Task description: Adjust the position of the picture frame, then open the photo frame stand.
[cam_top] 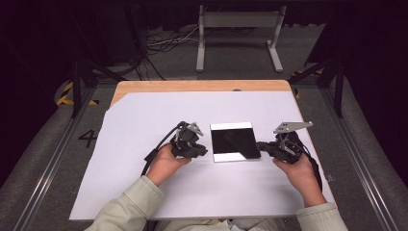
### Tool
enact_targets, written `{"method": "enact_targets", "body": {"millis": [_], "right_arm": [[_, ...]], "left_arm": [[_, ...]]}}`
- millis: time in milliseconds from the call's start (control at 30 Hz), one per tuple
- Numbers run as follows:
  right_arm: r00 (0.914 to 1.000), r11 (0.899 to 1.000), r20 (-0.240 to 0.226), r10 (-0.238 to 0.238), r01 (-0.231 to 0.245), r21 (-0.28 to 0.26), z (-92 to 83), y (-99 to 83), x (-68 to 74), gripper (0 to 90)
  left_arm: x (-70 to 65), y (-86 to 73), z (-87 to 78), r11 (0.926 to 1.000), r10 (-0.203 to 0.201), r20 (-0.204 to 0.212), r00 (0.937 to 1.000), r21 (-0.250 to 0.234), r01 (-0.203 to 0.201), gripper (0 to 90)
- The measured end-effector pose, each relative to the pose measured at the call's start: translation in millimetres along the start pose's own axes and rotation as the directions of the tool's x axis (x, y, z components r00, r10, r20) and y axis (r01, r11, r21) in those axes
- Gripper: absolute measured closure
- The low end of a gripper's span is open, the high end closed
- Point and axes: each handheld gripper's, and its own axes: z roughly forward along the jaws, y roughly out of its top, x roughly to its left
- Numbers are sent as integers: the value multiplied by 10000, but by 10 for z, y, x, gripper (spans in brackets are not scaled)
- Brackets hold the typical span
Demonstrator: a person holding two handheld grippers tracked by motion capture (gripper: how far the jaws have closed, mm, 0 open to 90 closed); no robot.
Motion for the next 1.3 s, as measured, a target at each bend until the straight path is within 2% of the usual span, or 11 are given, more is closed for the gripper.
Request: {"method": "enact_targets", "body": {"millis": [133, 200, 433, 500, 633, 967, 1300], "right_arm": [[10000, 9999, 11, -44, 44, 90, -43, -6, -35, 897], [10000, 10000, 16, -32, 31, 85, -67, -8, -56, 888], [10000, 9999, 18, -60, 60, 162, -105, -27, -104, 851], [10000, 9998, 50, -56, 55, 215, -104, -25, -116, 844], [9999, 9983, 57, -118, 114, 565, -64, -32, -139, 809], [9999, 9945, 100, -65, 54, 1043, 8, -44, -184, 761], [9999, 9897, 149, -12, -9, 1433, 29, -75, -221, 758]], "left_arm": [[6, -33, -77, 9999, 6, -53, 10000, -122, -6, 757], [39, -63, -160, 9993, -138, -57, 9999, -360, 136, 736], [122, -120, -266, 9953, -506, 256, 9984, -819, 526, 673], [141, -135, -284, 9945, -562, 165, 9983, -873, 574, 653], [173, -168, -310, 9918, -922, 66, 9957, -884, 925, 614], [200, -203, -347, 9893, -1035, -142, 9945, -1046, 1014, 571], [226, -215, -388, 9852, -1159, -253, 9929, -1297, 1117, 554]]}}
